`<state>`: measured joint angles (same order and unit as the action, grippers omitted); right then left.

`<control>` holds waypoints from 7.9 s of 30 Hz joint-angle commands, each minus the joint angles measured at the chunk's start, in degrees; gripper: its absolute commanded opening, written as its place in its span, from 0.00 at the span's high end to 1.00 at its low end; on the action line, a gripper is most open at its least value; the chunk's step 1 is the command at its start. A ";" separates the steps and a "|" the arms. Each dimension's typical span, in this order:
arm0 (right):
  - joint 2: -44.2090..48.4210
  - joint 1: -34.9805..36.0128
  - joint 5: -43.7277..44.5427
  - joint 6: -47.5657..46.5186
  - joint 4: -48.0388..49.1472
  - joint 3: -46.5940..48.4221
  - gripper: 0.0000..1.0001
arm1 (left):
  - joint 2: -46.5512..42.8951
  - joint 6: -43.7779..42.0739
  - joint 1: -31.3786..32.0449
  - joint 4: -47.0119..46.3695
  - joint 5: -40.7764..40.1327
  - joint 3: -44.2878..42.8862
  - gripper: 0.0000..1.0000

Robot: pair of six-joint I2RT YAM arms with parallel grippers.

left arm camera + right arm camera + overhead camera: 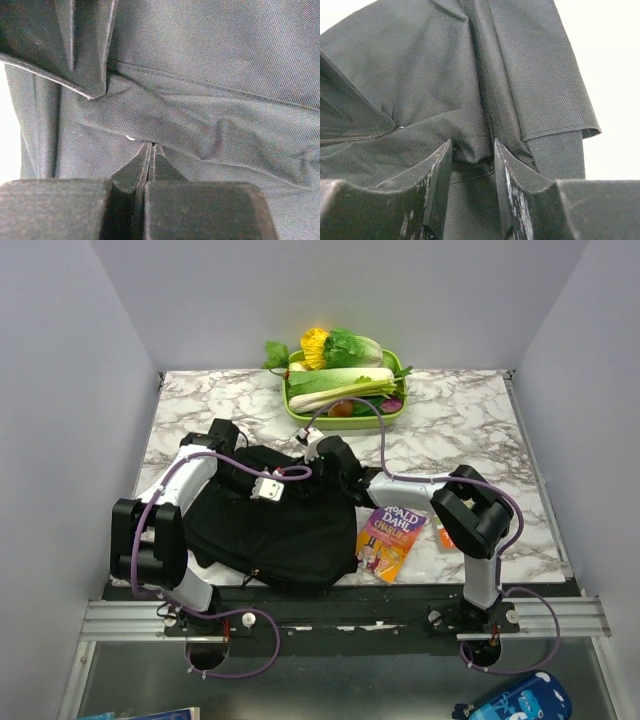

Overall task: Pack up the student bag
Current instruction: Unzip the student bag at the center of the board.

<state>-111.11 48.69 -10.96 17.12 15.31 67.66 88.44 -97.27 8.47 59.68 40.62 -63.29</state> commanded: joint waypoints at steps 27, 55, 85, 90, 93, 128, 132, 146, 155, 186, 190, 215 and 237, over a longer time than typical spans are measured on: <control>0.28 -5.36 14.47 -0.69 0.60 2.83 0.99 | -7.76 -6.26 -13.48 22.32 -16.62 2.82 1.00; 11.35 -5.36 9.03 -2.27 1.39 -5.86 0.41 | 3.39 41.71 1.46 -22.67 -9.15 -5.01 0.37; 16.28 -5.36 6.04 -0.25 -0.02 -13.52 0.42 | 1.20 46.12 7.35 -23.03 -6.16 7.30 0.10; 16.28 -5.36 6.13 0.10 -0.10 -14.13 0.42 | 1.65 46.65 7.18 -21.72 -5.12 5.56 0.17; 16.01 -5.36 6.65 -0.07 -1.51 -13.17 0.42 | 0.33 46.30 6.65 -14.44 3.29 -0.13 0.19; 17.86 -5.36 5.07 1.86 2.26 -17.82 0.44 | 6.30 54.91 6.47 -24.62 -14.44 4.13 0.39; 18.12 -5.36 5.25 1.86 2.44 -18.09 0.44 | 5.87 52.28 6.56 -18.04 -6.54 1.60 0.39; 17.42 -5.36 5.34 1.60 2.71 -18.18 0.45 | 7.01 43.65 6.56 -5.16 8.42 -2.99 0.35; 17.59 -5.44 5.34 1.51 2.62 -18.27 0.45 | 4.89 53.16 5.77 -15.86 4.61 1.94 0.39; -1.03 0.18 -21.30 -59.73 -22.22 10.56 0.16 | 0.94 68.01 -7.94 -17.57 -6.15 -1.49 0.37; -4.10 1.41 -18.41 -64.32 -30.24 15.21 0.14 | 1.47 67.57 -7.94 -19.77 -9.06 1.66 0.37; -2.98 4.39 -9.88 -58.52 -23.93 6.98 0.73 | -0.29 67.39 1.99 -20.74 -3.00 8.80 0.32; 6.61 11.43 5.51 -51.67 7.36 -15.36 0.99 | 4.37 66.77 3.40 -27.60 -8.01 10.29 0.88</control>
<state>-105.30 59.24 -9.45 -35.73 21.43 54.74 90.06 -30.65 11.38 33.93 34.83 -54.89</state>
